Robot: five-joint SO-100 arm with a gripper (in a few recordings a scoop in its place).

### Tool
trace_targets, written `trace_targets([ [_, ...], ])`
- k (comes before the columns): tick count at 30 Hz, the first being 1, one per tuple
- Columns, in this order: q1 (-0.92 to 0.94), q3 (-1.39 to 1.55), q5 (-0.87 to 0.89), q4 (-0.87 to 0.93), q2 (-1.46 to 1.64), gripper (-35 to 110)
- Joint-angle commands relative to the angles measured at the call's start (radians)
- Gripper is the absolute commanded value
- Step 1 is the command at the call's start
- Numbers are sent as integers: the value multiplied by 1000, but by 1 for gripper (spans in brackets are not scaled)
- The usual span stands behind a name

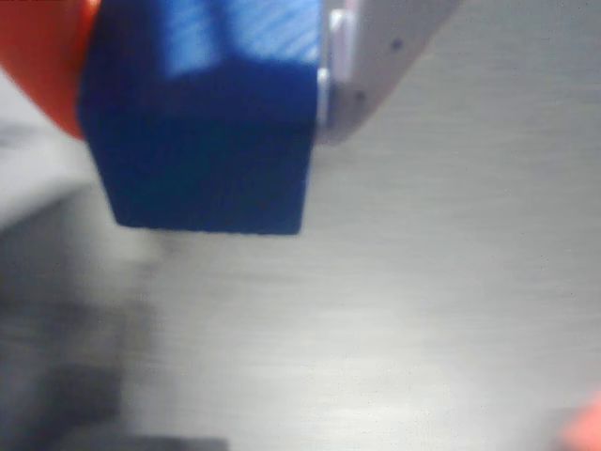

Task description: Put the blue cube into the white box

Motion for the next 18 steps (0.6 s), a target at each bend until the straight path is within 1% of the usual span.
trace_targets([
  [1, 195, 14, -118, 91, 20, 0],
  [6, 328, 91, -161, 92, 72, 0],
  [12, 365, 238, -146, 92, 249, 0],
  [18, 413, 313, -161, 92, 371, 0],
])
